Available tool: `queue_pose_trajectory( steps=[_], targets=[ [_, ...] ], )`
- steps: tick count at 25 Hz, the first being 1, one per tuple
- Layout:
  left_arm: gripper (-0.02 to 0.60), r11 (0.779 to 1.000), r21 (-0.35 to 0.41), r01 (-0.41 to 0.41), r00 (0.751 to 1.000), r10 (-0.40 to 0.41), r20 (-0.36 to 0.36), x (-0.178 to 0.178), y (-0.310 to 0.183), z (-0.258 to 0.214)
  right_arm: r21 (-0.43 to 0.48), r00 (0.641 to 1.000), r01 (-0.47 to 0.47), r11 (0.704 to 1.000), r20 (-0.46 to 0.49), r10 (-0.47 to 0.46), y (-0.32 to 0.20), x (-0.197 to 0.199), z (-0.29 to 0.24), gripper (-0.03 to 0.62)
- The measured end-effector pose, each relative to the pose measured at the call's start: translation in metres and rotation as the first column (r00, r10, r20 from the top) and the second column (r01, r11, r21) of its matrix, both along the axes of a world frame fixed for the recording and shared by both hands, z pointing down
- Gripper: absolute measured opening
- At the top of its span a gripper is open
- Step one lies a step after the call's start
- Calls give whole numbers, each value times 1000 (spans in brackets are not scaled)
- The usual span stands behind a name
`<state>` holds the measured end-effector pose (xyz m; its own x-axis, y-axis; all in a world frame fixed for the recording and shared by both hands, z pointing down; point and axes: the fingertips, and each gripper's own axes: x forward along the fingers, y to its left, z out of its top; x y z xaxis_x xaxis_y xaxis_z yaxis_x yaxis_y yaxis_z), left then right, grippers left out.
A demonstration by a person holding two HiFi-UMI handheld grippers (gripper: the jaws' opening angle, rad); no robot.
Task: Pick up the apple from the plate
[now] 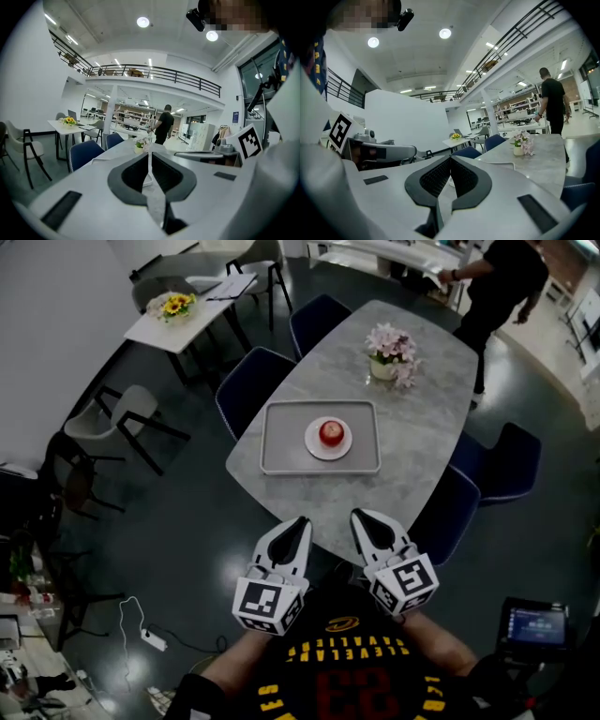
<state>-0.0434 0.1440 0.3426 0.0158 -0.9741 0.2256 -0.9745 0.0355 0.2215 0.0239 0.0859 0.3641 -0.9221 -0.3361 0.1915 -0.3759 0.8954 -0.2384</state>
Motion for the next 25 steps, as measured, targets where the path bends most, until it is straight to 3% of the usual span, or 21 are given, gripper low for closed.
queue_pose_trajectory(
  steps=[11,19,25],
  targets=[
    [25,999,-50,18,1000,-18,9,-27,-64,19,-4,997,-60,998,-52,60,-73,2,19,6],
    [25,987,-139,-82,997,82,0,-69,-99,49,-29,977,-181,983,-115,177,-113,-20,43,6],
    [25,968,-212,-136,989,118,-94,-124,-142,85,-151,960,-262,953,-143,241,-147,-47,79,8]
  ],
)
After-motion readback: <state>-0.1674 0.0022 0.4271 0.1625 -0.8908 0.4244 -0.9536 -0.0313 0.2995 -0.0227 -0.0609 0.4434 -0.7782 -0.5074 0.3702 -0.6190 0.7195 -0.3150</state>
